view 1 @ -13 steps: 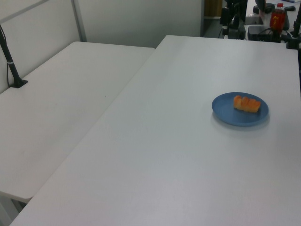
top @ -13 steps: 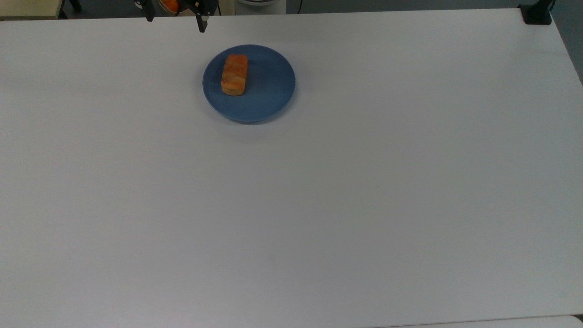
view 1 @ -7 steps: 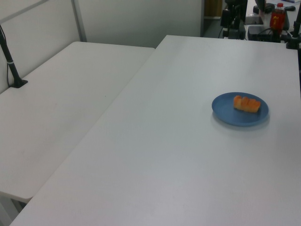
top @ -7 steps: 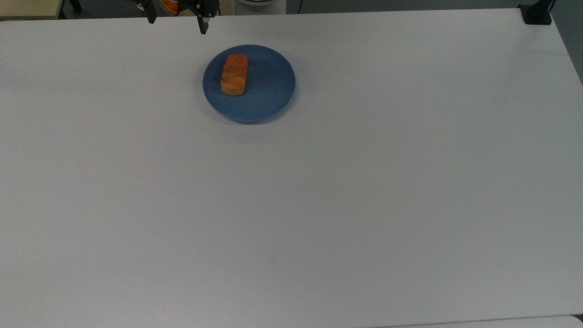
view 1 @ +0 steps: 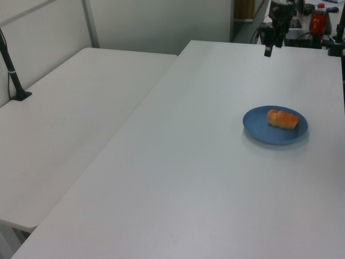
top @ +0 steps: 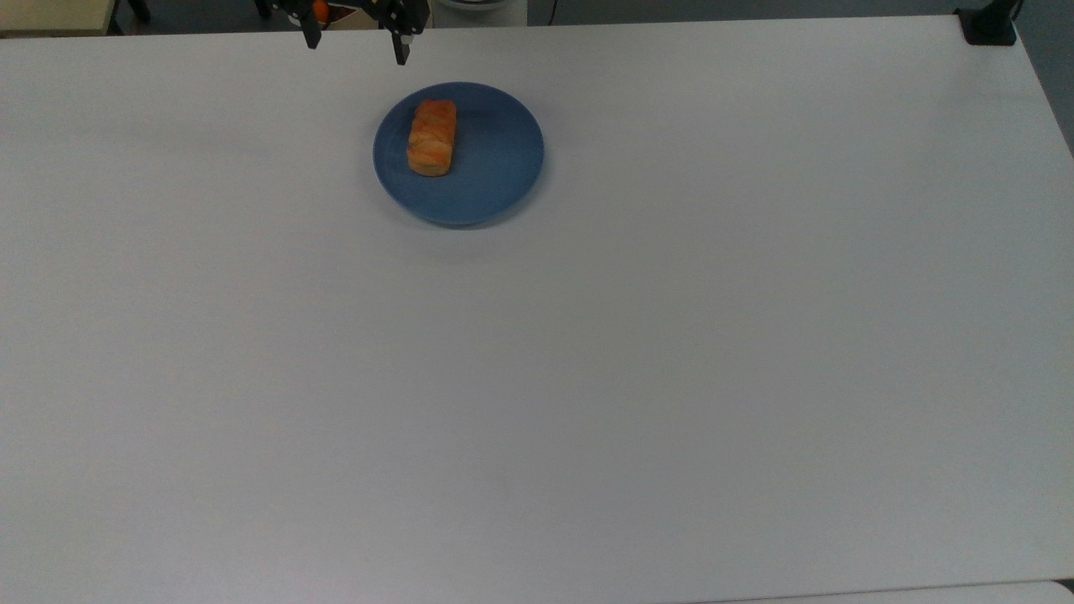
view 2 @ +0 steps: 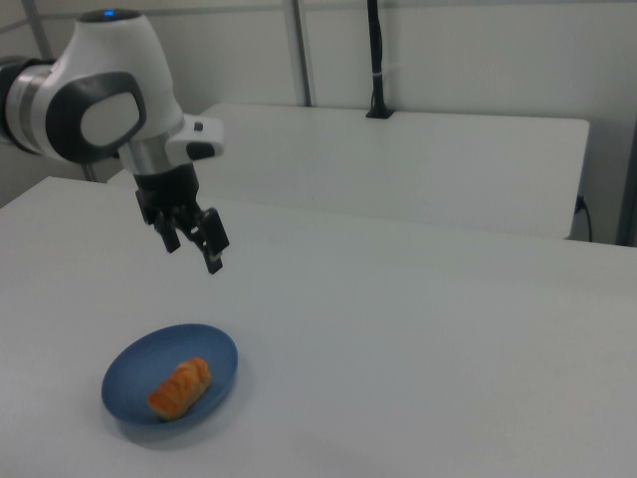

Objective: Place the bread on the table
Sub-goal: 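Lower the gripper onto the orange bread on the blue plate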

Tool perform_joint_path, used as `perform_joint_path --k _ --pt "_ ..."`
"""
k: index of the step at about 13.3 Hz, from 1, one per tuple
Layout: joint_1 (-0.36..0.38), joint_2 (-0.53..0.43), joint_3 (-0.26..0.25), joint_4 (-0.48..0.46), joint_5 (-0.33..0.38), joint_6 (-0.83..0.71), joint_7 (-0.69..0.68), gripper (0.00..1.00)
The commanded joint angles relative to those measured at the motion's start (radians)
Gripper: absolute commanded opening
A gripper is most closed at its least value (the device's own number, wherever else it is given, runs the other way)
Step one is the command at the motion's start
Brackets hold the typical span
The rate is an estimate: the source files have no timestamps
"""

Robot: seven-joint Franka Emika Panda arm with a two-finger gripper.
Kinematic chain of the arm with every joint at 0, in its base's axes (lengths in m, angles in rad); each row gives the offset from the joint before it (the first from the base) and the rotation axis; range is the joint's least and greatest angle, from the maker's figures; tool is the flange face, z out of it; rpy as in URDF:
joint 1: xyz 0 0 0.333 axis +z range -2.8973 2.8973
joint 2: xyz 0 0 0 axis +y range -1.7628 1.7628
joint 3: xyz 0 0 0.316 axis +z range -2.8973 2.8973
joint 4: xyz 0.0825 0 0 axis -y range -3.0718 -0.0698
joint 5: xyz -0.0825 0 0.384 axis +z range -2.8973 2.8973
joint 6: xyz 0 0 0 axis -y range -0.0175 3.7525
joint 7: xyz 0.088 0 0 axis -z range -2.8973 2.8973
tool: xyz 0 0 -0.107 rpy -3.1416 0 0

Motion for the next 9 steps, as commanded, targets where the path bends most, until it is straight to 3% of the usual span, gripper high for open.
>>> perform_joint_path --k 1,3,9 --pt "0.010 -0.026 0.015 -0.173 0.018 0.096 -0.046 1.00" --pt "0.008 -0.022 0.035 -0.274 0.018 0.195 -0.052 1.00" --pt "0.008 0.032 0.041 -0.372 0.018 0.295 -0.052 1.00"
